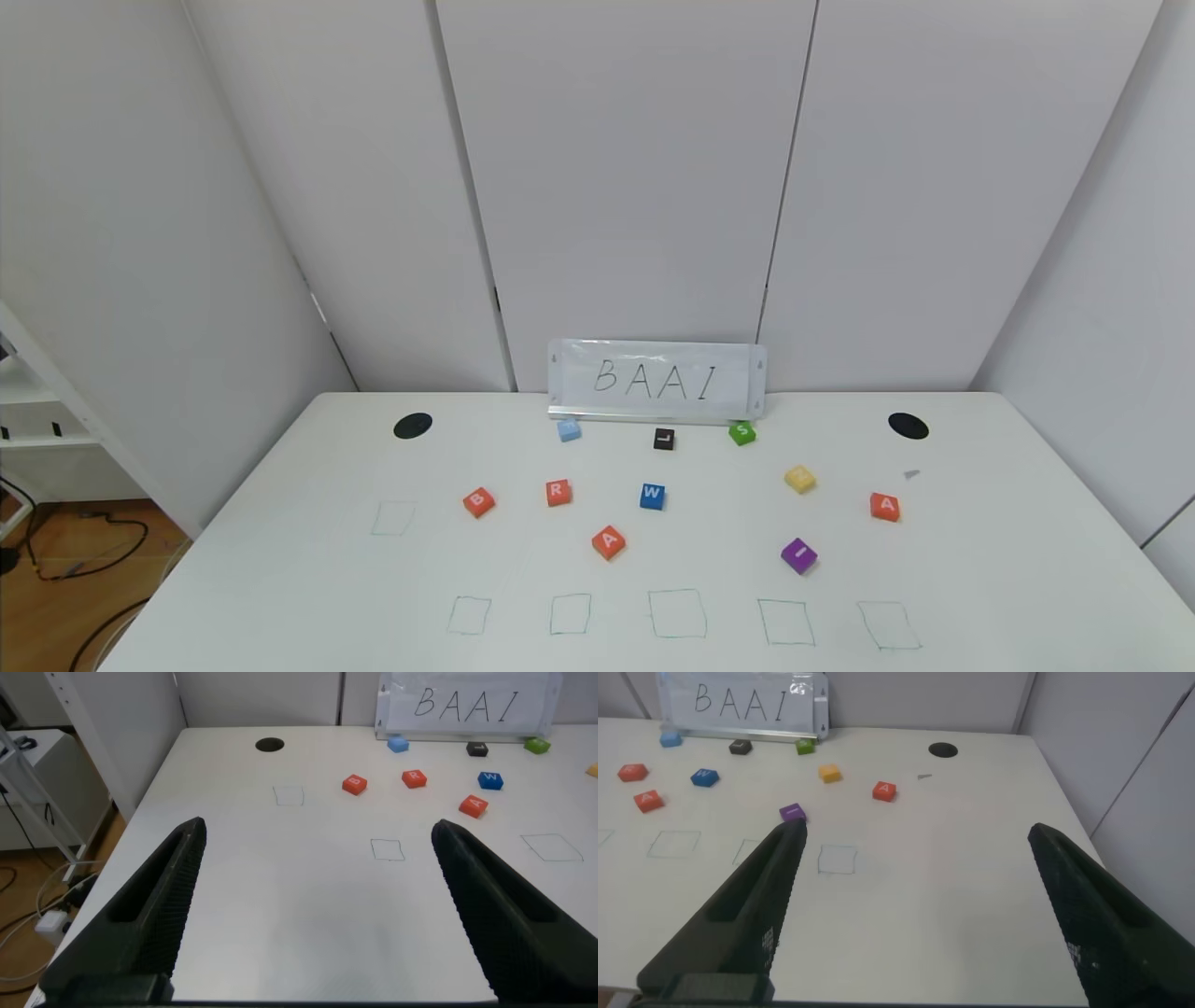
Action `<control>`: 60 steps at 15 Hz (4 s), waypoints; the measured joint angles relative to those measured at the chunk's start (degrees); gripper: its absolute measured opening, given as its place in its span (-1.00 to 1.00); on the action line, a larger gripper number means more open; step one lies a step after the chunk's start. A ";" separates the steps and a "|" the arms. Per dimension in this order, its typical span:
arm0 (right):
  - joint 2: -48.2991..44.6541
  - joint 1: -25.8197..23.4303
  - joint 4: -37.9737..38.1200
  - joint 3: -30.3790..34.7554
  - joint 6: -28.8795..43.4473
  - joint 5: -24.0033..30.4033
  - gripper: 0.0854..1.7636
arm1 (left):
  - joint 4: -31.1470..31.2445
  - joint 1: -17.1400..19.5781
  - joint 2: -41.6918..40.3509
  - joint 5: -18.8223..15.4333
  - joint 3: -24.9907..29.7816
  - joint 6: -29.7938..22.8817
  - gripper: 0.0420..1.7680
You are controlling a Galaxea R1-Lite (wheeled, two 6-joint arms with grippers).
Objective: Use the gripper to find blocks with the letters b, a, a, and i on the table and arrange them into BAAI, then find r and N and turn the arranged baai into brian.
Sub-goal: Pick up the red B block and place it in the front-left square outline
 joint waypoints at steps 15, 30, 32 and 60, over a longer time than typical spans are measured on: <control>0.52 0.26 1.51 -0.41 0.17 -0.48 0.94 | 0.22 0.06 0.00 0.06 -0.02 -0.20 0.94; 23.84 -0.63 6.72 -24.42 -1.08 0.46 0.94 | 3.56 -0.50 14.76 -1.63 -16.96 1.08 0.94; 28.09 -0.30 6.72 -27.37 -2.39 0.55 0.94 | 3.25 -0.57 20.25 -1.74 -20.83 1.08 0.94; 89.64 8.97 14.30 -61.46 8.81 -11.50 0.94 | 23.05 -4.79 88.59 4.33 -65.50 -5.77 0.94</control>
